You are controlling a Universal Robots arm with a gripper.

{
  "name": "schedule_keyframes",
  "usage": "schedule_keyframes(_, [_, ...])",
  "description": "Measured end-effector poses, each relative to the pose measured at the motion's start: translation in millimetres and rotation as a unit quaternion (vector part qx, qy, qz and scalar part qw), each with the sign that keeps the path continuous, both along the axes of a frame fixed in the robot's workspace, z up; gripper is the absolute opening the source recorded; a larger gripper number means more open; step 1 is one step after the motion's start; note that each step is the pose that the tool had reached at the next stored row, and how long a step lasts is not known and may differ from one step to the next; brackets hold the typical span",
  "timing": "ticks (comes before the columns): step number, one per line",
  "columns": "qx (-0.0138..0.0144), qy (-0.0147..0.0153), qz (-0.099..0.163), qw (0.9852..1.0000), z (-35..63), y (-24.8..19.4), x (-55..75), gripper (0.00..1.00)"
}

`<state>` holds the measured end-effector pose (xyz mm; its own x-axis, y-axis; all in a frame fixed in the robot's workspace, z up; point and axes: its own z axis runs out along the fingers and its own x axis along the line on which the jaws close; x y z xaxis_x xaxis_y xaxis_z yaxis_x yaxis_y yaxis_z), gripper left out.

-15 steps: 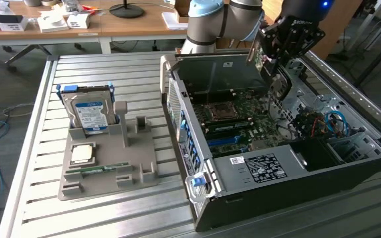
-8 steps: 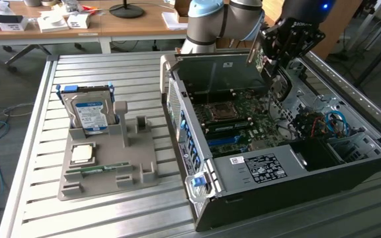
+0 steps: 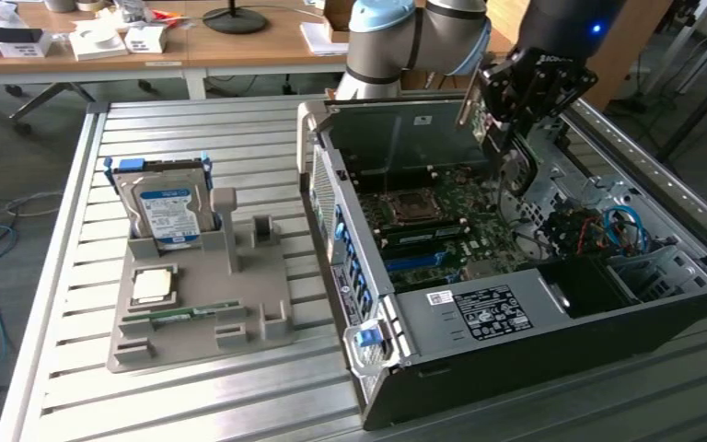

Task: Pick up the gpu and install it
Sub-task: 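Pick up the gpu and move the gpu toward the slot, then insert the gpu into the slot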

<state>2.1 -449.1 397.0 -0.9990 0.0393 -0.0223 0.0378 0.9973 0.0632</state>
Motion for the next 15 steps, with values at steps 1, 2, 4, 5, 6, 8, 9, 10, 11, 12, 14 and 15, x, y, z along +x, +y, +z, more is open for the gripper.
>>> schedule_keyframes(1, [0.0000,0.0000,0.000,1.0000,-1.6,0.0,0.2,0.26])
schedule_keyframes(2, [0.0001,0.0000,0.000,1.0000,-3.2,0.0,0.4,0.26])
schedule_keyframes(4, [0.0001,0.0000,0.000,1.0000,-5.6,0.0,0.8,0.26])
schedule_keyframes(5, [0.0001,0.0000,0.000,1.0000,-6.5,0.0,1.0,0.26])
schedule_keyframes(6, [0.0000,0.0000,0.000,1.0000,-7.1,0.1,1.1,0.26])
schedule_keyframes(8, [-0.0001,0.0000,0.000,1.0000,-7.3,0.0,1.2,0.26])
schedule_keyframes(9, [0.0000,0.0000,0.000,1.0000,-7.4,0.0,1.2,0.26])
schedule_keyframes(10, [0.0001,0.0000,0.000,1.0000,-7.5,0.0,1.2,0.26])
schedule_keyframes(11, [0.0000,0.0000,0.000,1.0000,-7.5,0.0,1.2,0.26])
schedule_keyframes(12, [0.0000,0.0000,0.000,1.0000,-7.5,0.0,1.2,0.26])
schedule_keyframes(14, [0.0001,0.0000,0.000,1.0000,-7.5,0.0,1.2,0.26])
schedule_keyframes(15, [0.0001,0.0000,0.000,1.0000,-7.5,0.0,1.2,0.26])
